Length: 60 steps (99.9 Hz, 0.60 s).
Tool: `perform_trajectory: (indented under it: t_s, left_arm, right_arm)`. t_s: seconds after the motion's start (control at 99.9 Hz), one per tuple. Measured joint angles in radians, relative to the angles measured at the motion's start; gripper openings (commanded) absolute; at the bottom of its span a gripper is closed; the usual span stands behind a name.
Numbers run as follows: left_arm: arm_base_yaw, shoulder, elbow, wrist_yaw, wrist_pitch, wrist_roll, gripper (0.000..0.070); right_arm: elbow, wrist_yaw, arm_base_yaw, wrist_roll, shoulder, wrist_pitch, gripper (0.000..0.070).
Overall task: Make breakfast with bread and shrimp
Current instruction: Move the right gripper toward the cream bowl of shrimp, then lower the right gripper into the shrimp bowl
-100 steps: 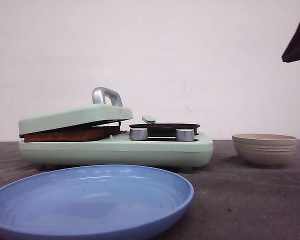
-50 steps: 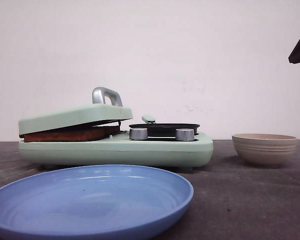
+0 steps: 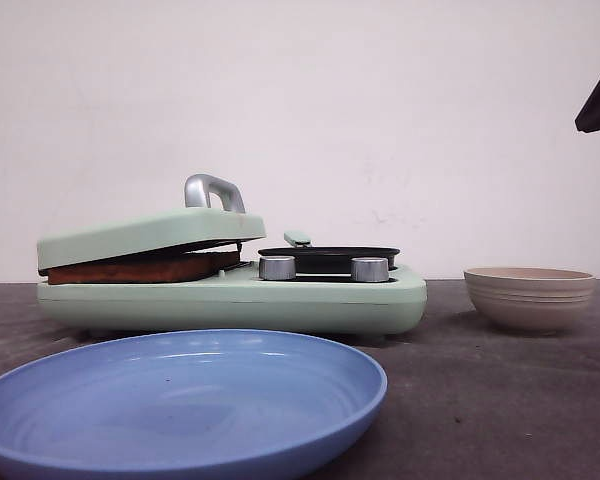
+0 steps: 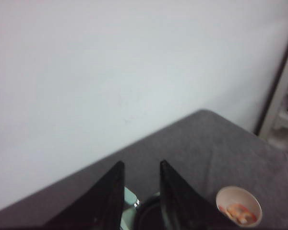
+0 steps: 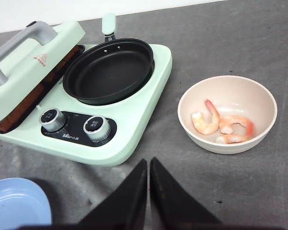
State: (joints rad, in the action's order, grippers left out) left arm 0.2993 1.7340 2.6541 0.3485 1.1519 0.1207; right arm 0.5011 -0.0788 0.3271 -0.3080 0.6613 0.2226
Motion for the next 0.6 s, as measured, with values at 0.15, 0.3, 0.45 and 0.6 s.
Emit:
perform_trajectory:
  t_s: [0.15, 0.3, 0.45, 0.6]
  left_arm:
    - [0.000, 0.024, -0.008, 0.016, 0.002, 0.005, 0.0068]
    - [0.000, 0.026, -0.009, 0.025, 0.003, 0.009, 0.0068]
    - [0.000, 0.026, -0.009, 0.037, 0.004, 0.009, 0.0069]
    - [0.000, 0.026, -0.009, 0.048, 0.011, 0.009, 0.0069]
  right_arm:
    - [0.000, 0.024, -0.014, 0.024, 0.001, -0.001, 0.0000]
    - [0.000, 0.025, -0.077, 0.035, 0.038, -0.002, 0.0000]
    - [0.000, -0.024, -0.154, 0.039, 0.133, -0.023, 0.0000]
    - [0.012, -0.088, -0.238, 0.039, 0.253, -0.067, 0.0018]
